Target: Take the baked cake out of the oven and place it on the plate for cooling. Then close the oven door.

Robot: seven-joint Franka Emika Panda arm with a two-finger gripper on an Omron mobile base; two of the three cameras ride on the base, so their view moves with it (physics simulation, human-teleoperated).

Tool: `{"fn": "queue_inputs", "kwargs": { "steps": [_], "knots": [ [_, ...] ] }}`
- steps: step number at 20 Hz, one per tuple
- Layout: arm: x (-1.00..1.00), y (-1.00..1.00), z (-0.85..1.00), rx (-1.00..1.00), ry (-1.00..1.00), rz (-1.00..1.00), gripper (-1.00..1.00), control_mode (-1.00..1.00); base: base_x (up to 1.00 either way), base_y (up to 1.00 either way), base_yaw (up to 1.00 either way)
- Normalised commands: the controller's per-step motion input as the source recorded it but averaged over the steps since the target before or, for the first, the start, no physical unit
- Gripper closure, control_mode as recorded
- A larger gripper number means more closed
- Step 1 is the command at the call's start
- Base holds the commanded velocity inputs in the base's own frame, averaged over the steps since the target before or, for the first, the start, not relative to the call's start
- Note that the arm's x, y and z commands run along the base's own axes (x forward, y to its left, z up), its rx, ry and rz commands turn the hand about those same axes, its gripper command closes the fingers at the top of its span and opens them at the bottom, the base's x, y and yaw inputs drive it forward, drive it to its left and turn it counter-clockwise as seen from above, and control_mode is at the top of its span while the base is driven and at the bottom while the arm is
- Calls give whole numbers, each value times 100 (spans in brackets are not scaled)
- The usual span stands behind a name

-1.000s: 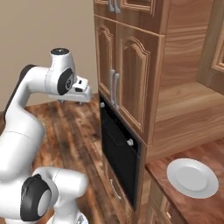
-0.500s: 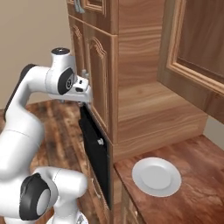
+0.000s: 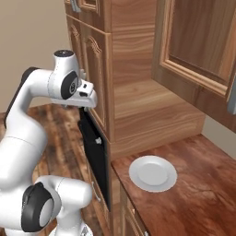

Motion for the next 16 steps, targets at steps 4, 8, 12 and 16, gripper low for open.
{"fn": "queue_inputs", "kwargs": {
  "steps": [4, 8, 12, 16],
  "knots": [
    [0, -13, -4, 0, 0, 0, -100, -100, 0, -6, -1],
    [0, 2, 0, 0, 0, 0, -100, -100, 0, 0, 0],
    [18, 56, -2, -5, 0, 0, -100, -100, 0, 0, 0],
    [30, 97, -24, -18, 0, 1, -100, -100, 0, 0, 0]
  ]
}}
